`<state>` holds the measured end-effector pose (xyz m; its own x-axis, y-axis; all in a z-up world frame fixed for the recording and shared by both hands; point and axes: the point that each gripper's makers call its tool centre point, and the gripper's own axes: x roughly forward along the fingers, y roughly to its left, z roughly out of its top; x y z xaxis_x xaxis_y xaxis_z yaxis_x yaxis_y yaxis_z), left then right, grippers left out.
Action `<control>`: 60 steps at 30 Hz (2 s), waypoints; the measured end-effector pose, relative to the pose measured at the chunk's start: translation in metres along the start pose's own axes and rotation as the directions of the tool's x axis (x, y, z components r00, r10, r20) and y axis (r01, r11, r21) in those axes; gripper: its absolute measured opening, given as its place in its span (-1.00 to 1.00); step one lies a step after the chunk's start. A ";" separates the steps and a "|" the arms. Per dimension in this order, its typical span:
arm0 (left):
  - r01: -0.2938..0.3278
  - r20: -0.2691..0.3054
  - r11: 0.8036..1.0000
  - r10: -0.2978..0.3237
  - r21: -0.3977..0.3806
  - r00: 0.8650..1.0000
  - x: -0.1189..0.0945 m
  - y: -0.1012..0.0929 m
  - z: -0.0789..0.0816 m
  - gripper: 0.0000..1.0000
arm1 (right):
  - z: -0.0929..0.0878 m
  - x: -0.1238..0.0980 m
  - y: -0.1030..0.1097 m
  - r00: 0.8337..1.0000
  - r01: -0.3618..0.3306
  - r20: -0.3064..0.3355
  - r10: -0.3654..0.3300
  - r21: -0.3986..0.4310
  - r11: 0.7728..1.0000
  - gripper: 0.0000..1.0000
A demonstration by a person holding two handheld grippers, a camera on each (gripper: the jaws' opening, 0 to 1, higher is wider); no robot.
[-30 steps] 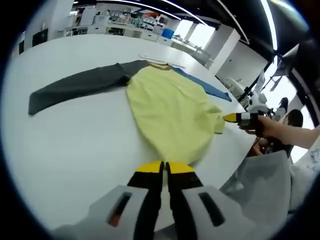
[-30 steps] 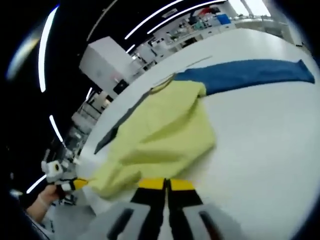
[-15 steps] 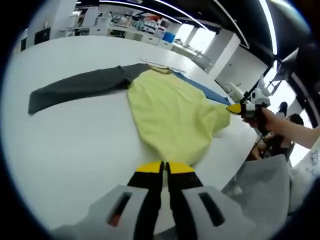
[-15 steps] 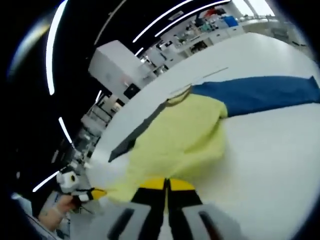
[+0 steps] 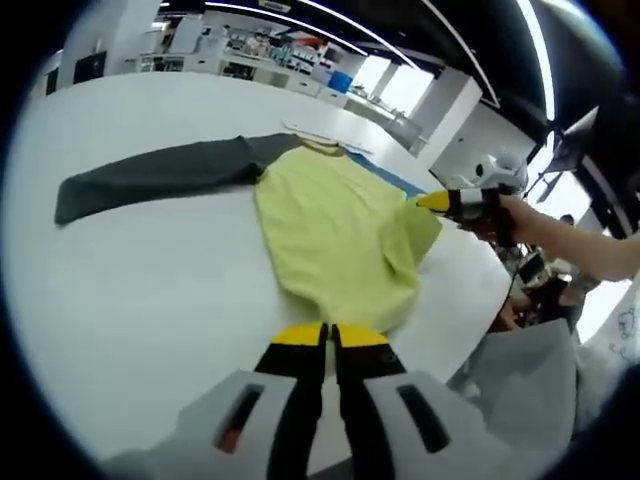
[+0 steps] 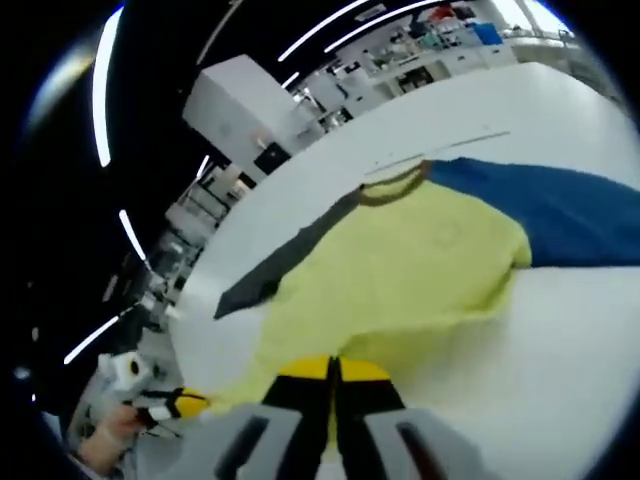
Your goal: Fold the garment on the visible template until the final outline fits inside the template.
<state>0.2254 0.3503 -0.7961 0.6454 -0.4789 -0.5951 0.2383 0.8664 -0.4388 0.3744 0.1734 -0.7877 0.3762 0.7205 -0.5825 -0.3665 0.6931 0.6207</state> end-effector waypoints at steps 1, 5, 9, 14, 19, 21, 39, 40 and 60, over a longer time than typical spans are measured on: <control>0.000 0.004 1.000 0.000 -0.005 1.000 0.000 0.000 0.000 -1.00 | 0.000 0.005 -0.001 1.000 0.006 -0.010 -0.006 0.003 1.000 -1.00; -0.002 0.011 1.000 0.002 -0.017 1.000 0.001 0.003 0.001 -1.00 | -0.002 0.020 -0.006 0.999 0.024 -0.041 -0.024 -0.003 1.000 -1.00; -0.004 0.017 1.000 0.005 -0.031 1.000 0.001 0.006 0.001 -1.00 | -0.004 0.030 -0.009 0.997 0.034 -0.064 -0.034 -0.002 0.999 -1.00; -0.007 0.021 0.999 0.008 -0.046 1.000 0.002 0.006 0.002 -1.00 | -0.010 0.039 -0.015 0.993 0.051 -0.103 -0.055 -0.038 0.998 -1.00; -0.005 0.020 0.999 0.006 -0.049 1.000 0.004 0.005 0.001 -1.00 | -0.013 0.037 -0.013 0.993 0.037 -0.110 -0.048 -0.106 0.994 -1.00; -0.002 0.018 0.999 0.003 -0.050 1.000 0.004 0.005 0.000 -1.00 | -0.011 0.033 -0.007 0.994 0.015 -0.101 -0.031 -0.157 0.987 -1.00; 0.020 0.023 0.999 -0.019 -0.048 1.000 0.009 0.002 0.002 -1.00 | -0.012 -0.013 -0.005 0.999 -0.022 -0.038 0.009 -0.368 0.930 -0.21; 0.020 0.025 0.999 -0.019 -0.051 1.000 0.009 0.002 0.002 -1.00 | -0.012 -0.014 -0.007 0.999 -0.019 -0.033 0.007 -0.364 0.931 -0.17; 0.016 0.031 0.997 -0.013 -0.069 0.999 0.008 0.001 0.000 -1.00 | -0.012 -0.012 -0.039 0.995 0.086 -0.019 -0.096 -0.300 0.950 -0.25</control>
<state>0.2309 0.3472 -0.8013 0.6645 -0.4859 -0.5678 0.1976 0.8470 -0.4935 0.3740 0.1383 -0.8116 0.3930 0.6510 -0.6494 -0.5716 0.7262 0.3821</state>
